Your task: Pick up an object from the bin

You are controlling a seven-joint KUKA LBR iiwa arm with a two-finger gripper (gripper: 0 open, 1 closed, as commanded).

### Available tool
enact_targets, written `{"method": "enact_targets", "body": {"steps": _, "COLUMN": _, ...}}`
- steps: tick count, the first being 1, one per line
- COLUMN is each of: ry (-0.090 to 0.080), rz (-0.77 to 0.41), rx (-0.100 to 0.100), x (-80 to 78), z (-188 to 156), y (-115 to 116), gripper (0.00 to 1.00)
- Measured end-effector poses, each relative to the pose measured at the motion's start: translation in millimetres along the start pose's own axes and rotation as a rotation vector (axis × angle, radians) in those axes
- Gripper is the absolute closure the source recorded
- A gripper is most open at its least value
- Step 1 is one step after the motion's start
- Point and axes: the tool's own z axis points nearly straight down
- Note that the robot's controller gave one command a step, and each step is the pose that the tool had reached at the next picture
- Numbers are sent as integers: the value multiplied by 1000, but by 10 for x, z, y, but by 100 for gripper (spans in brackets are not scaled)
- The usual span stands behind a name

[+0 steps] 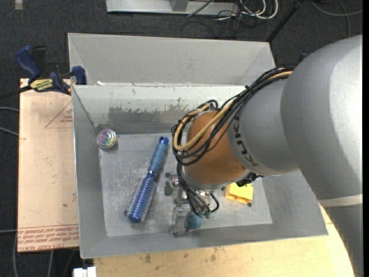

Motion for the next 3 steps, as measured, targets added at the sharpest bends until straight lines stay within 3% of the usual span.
{"method": "enact_targets", "body": {"steps": 1, "ry": -16, "rz": -199, "rx": -2, "x": -6, "z": -585, "y": 916, "gripper": 0}}
{"method": "enact_targets", "body": {"steps": 2, "ry": -13, "rz": -542, "rx": 3, "x": -485, "z": -9, "y": 1152, "gripper": 0}}
{"method": "enact_targets", "body": {"steps": 3, "ry": -11, "rz": -540, "rx": 3, "x": -483, "z": -17, "y": 1146, "gripper": 100}}
